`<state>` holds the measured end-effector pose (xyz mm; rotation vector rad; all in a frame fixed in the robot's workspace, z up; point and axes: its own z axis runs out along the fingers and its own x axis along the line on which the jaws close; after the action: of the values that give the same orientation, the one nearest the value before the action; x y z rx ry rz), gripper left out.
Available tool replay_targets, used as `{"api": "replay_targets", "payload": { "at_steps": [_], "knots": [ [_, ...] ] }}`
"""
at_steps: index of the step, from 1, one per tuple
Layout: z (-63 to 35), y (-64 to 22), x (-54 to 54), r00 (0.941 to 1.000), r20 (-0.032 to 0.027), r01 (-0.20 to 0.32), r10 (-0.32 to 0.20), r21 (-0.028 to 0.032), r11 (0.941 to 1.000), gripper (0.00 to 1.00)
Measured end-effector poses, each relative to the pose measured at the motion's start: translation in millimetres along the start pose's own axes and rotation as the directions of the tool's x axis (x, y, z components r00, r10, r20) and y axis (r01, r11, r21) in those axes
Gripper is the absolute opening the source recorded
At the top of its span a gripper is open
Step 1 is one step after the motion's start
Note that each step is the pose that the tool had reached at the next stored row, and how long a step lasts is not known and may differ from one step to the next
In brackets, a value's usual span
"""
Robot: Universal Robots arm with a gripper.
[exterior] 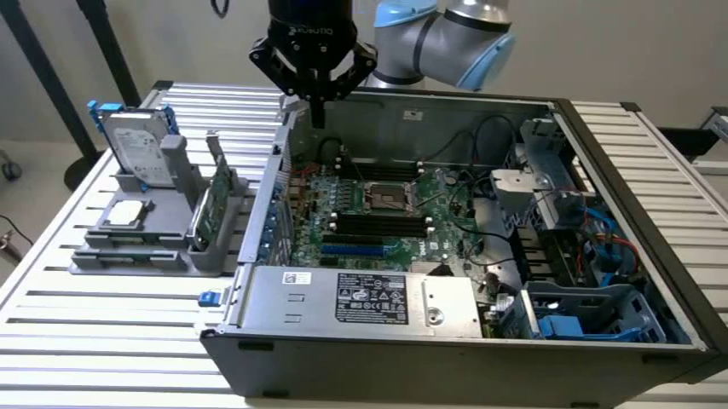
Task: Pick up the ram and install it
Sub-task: 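Reach for the ram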
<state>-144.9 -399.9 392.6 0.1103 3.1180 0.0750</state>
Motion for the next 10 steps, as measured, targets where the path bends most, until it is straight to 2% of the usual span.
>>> {"api": "replay_targets", "payload": {
  "at_steps": [10],
  "knots": [
    [0.2,-5.9,45.1,1.0000,0.0000,0.000,0.000,0.0000,1.0000,0.11]
  ]
}}
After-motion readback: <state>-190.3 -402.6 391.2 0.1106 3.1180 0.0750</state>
